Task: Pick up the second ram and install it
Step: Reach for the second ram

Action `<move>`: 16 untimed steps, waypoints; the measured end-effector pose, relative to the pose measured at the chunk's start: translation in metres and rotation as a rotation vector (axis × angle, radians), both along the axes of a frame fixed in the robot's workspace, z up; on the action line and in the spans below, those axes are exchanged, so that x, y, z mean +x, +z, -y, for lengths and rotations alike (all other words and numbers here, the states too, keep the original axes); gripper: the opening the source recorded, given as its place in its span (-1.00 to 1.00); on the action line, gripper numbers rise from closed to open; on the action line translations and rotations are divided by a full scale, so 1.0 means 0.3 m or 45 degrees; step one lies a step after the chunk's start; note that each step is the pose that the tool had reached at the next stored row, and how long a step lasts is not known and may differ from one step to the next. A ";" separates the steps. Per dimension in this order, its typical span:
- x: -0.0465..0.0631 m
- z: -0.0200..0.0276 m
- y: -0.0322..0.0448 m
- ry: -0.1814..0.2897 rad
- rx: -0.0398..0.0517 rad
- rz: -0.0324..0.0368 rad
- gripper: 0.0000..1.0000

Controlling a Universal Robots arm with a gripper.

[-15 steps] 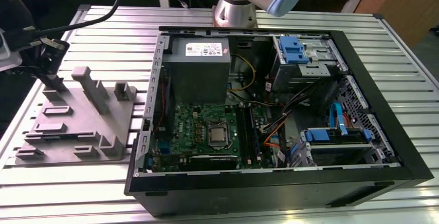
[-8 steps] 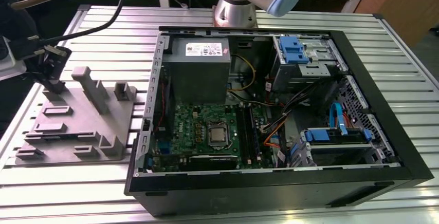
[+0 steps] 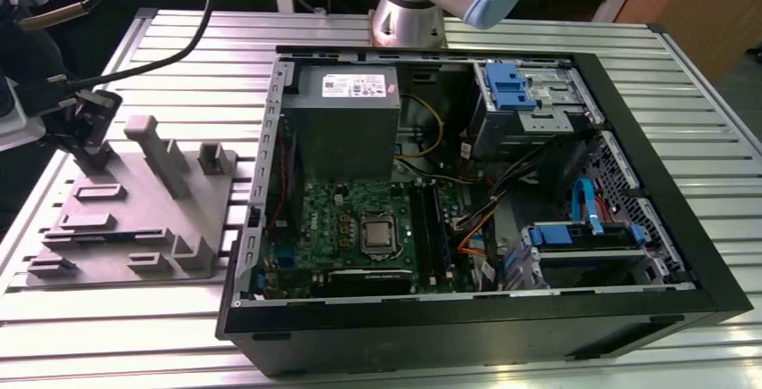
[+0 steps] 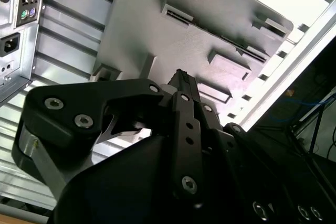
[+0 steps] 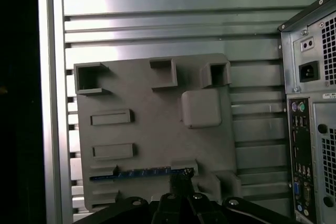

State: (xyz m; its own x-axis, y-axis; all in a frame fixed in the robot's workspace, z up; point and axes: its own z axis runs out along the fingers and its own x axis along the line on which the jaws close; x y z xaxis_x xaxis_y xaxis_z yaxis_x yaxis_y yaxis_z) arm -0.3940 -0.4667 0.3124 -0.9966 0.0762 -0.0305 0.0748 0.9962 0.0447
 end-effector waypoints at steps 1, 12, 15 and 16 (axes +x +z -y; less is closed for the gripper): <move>-0.002 0.002 -0.003 0.000 0.000 0.0000 -0.80; -0.031 0.019 -0.028 0.000 0.000 0.0001 -0.80; -0.042 0.021 -0.037 0.000 0.000 0.0000 -0.80; -0.045 0.022 -0.041 0.000 0.000 0.0002 -0.80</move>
